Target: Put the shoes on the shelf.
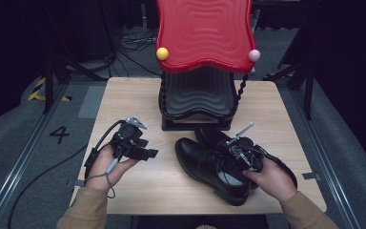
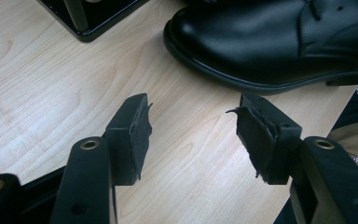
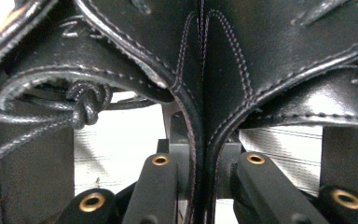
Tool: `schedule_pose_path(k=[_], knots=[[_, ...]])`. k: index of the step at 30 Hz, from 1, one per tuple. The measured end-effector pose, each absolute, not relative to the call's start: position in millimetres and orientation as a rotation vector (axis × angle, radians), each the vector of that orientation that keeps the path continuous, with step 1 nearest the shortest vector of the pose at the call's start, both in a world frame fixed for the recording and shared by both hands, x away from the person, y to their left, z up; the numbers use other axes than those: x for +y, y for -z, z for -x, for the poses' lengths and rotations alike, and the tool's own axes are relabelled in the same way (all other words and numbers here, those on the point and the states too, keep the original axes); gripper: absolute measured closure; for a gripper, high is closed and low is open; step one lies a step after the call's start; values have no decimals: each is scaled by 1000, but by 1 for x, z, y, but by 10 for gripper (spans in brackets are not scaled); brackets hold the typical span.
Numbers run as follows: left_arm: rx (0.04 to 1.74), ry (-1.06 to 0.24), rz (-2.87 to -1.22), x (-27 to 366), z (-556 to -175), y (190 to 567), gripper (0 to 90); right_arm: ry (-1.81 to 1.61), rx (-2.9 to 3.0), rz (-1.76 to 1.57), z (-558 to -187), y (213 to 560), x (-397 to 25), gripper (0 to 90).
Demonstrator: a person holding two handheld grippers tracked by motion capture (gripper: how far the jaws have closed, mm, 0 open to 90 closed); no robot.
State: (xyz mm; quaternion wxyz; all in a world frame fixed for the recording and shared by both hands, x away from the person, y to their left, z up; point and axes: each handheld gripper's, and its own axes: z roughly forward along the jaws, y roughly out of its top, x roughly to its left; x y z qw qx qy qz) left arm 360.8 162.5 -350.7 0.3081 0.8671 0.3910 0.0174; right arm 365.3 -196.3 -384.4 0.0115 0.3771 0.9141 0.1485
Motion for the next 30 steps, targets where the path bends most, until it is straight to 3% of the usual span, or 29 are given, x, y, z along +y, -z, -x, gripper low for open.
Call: schedule_pose_path(k=[30], knots=[[1066,-55,-2260,172,-359,349,445,-425,2799,-1065,-337,283,-215,830]])
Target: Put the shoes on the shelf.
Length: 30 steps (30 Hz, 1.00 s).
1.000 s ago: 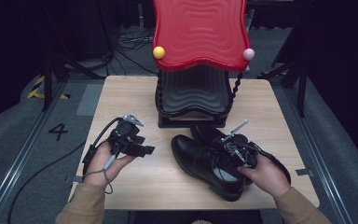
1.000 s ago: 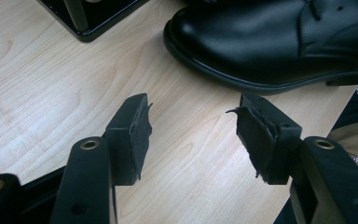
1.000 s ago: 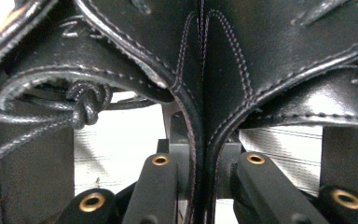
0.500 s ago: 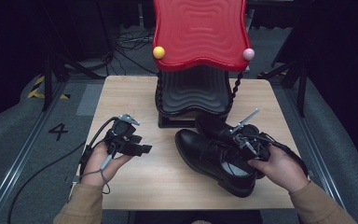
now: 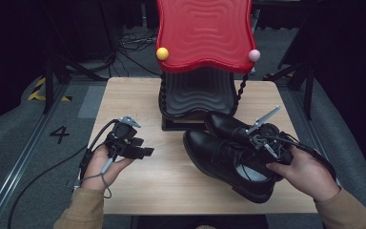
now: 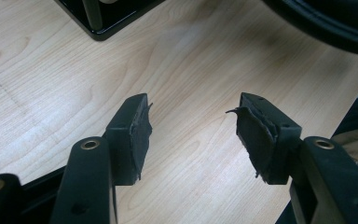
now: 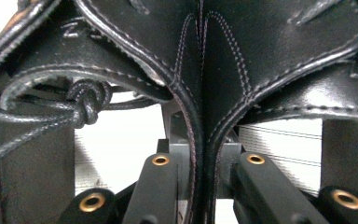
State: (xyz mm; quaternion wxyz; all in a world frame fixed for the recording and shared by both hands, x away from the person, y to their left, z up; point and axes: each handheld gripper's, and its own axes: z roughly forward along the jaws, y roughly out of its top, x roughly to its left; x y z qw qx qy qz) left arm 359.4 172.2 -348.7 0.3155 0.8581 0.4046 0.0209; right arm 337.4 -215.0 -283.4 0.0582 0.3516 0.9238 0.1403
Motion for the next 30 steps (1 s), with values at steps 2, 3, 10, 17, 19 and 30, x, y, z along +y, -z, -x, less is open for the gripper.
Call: schedule_pose_path(k=[2,3,10,17,19,30], knots=[[1058,-60,-2268,172,-360,349,445,-450,2794,-1067,-336,278,-217,830],[1057,-58,-2267,172,-360,349,445,-465,2794,-1069,-336,275,-219,830],[1066,-56,-2259,174,-360,349,445,-510,2765,-1062,-334,253,-222,830],[1070,-51,-2257,175,-361,350,446,-541,2744,-1056,-332,225,-224,829],[1071,-47,-2255,175,-361,351,446,-546,2735,-1051,-331,216,-224,829],[1082,-44,-2247,178,-362,352,446,-573,2707,-1041,-331,180,-225,829]])
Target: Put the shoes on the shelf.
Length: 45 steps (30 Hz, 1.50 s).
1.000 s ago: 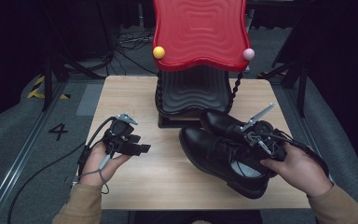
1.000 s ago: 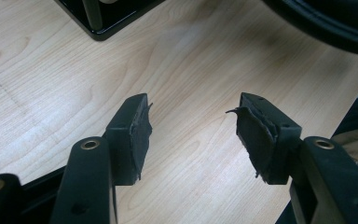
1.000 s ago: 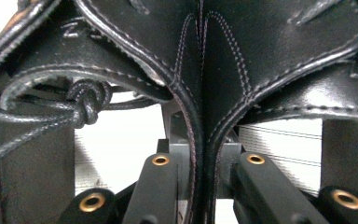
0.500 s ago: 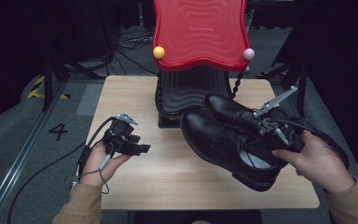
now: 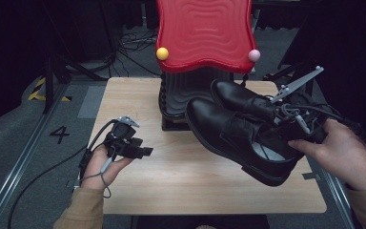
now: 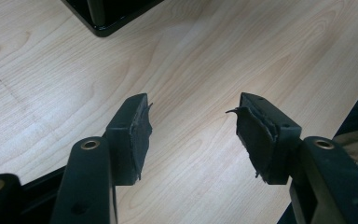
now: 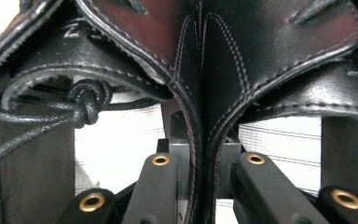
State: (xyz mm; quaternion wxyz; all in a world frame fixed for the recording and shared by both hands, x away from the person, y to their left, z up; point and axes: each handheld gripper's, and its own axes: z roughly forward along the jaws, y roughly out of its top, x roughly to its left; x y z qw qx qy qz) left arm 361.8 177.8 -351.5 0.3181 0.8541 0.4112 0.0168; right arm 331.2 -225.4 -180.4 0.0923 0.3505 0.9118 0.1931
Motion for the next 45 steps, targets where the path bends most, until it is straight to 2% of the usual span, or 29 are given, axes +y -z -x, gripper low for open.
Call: schedule_pose_path(k=[23,45], knots=[[1131,-54,-2213,193,-354,353,446,-589,2674,-1041,-346,113,-218,829],[1086,-36,-2178,198,-371,353,446,-627,2437,-1236,-435,43,-182,828]])
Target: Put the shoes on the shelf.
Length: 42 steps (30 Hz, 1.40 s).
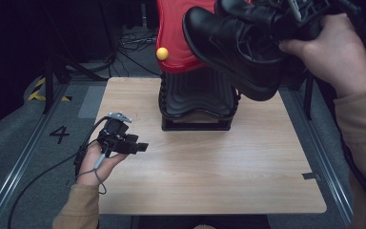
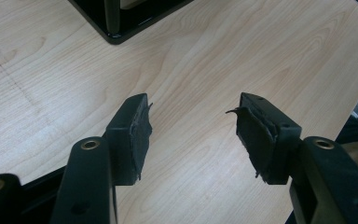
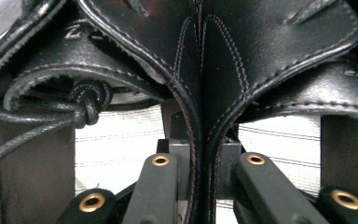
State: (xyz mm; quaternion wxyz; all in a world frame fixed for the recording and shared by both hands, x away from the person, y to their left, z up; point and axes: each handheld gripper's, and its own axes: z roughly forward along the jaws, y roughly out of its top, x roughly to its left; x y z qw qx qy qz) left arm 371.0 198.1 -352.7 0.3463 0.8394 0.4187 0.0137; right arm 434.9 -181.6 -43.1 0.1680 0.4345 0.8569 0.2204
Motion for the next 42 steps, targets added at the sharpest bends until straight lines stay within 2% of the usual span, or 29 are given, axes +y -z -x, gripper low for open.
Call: schedule_pose_path(k=[10,22,42], knots=[[1114,-30,-2153,211,-369,354,445,-648,2364,-1285,-466,18,-163,828],[1134,-30,-2118,225,-364,353,445,-755,2310,-1329,-499,5,-154,828],[1161,2,-2103,235,-370,362,445,-717,2199,-1384,-549,11,-133,826]])
